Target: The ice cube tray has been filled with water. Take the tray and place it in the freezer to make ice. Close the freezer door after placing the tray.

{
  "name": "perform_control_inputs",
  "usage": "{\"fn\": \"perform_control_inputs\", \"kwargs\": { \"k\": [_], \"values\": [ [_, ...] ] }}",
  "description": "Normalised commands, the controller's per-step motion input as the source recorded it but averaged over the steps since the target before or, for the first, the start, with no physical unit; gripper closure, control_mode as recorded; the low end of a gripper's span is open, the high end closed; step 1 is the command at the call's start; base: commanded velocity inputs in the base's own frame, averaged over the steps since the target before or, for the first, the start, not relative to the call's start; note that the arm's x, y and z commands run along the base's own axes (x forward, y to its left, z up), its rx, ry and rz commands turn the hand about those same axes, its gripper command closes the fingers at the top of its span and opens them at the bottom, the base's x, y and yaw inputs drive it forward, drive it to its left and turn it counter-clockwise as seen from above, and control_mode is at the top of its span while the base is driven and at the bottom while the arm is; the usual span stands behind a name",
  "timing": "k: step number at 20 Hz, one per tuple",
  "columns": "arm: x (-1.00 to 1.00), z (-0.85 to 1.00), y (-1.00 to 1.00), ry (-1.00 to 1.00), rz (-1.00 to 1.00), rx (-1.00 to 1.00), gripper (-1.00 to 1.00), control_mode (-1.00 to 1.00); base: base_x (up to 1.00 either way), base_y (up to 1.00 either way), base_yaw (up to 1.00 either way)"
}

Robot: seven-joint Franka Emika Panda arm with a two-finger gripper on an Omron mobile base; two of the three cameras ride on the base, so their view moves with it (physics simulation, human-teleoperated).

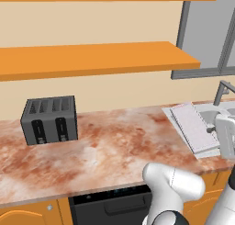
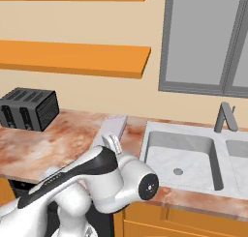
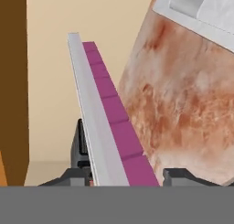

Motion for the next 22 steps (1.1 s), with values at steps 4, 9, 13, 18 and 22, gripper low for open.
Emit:
{"fn": "perform_control_inputs", "kwargs": {
  "k": [4, 9, 13, 18, 22],
  "values": [
    [0.18, 0.45, 0.26, -0.04, 0.0, 0.0, 1.0, -1.0, 0.0, 0.0, 0.0],
    [0.1, 0.39, 0.27, -0.02, 0.0, 0.0, 1.0, -1.0, 0.0, 0.0, 0.0],
    [0.0, 0.36, 0.23, 0.0, 0.0, 0.0, 1.0, -1.0, 0.0, 0.0, 0.0],
    [0.0, 0.09, 0.15, 0.0, 0.0, 0.07, 1.0, -1.0, 0.0, 0.0, 0.0],
    [0.0, 0.0, 0.06, 0.0, 0.0, 0.2, 1.0, -1.0, 0.0, 0.0, 0.0]
  ]
}}
